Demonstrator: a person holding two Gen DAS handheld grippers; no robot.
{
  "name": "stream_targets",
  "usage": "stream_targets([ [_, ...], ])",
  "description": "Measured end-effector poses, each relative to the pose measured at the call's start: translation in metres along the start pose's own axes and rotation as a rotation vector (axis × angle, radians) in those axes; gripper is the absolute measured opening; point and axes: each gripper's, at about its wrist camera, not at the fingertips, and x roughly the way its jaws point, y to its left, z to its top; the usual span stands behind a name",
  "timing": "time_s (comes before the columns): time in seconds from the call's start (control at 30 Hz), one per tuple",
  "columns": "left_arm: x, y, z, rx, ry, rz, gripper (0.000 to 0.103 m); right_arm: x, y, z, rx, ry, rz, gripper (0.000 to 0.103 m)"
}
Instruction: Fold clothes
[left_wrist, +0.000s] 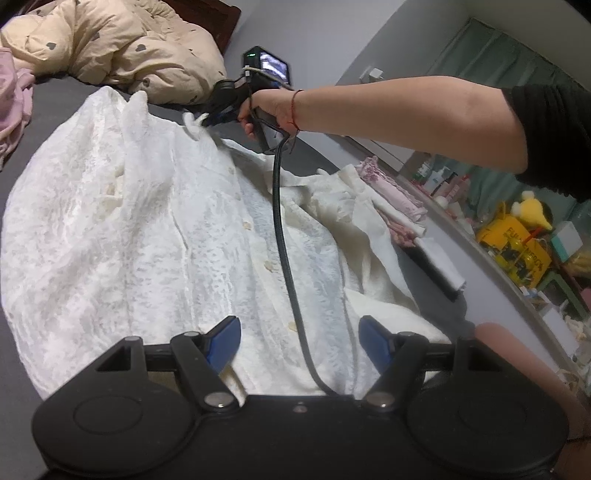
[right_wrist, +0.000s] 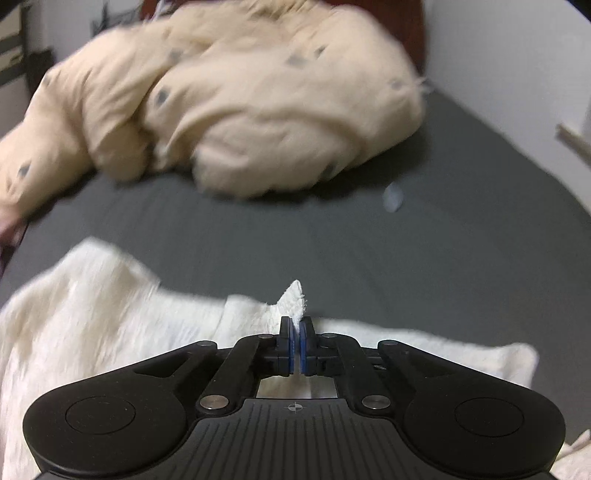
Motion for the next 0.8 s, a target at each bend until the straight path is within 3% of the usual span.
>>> stream_targets([
  [0.2,0.001,0.007,0.002,-0.03,-0.011,0.075,0.07,0.017,-0.014,-0.003,0.037,0.047,-0.01,0.003],
  [0.27,0.002,0.008,0.002,-0.028,-0.01,0.08,0.07,0.021,-0.019,-0.008,0.056,0.055,-0.056,0.004],
  [0.4,0.002,0.008,0.002,-0.021,-0.001,0.076,0.07,0.016,-0.039,-0.011,0.117,0.05,-0.039,0.005],
  [0.63,-0.001,-0.002,0.002,0.027,0.002,0.063,0.07,-0.048,-0.097,-0.007,0.186,-0.003,0.128,0.006],
  [0.7,-0.004,-0.008,0.003,0.047,-0.011,0.056,0.07,-0.08,-0.111,-0.011,0.154,-0.021,0.195,0.03],
  [0.73,-0.005,-0.011,0.003,0.055,-0.018,0.05,0.07,-0.096,-0.118,-0.014,0.142,-0.02,0.234,0.067],
  [0.77,-0.006,-0.014,0.002,0.059,-0.024,0.044,0.071,-0.111,-0.125,-0.017,0.143,-0.013,0.261,0.09],
  [0.8,-0.006,-0.017,0.002,0.064,-0.025,0.039,0.071,-0.126,-0.13,-0.022,0.156,-0.016,0.275,0.091],
])
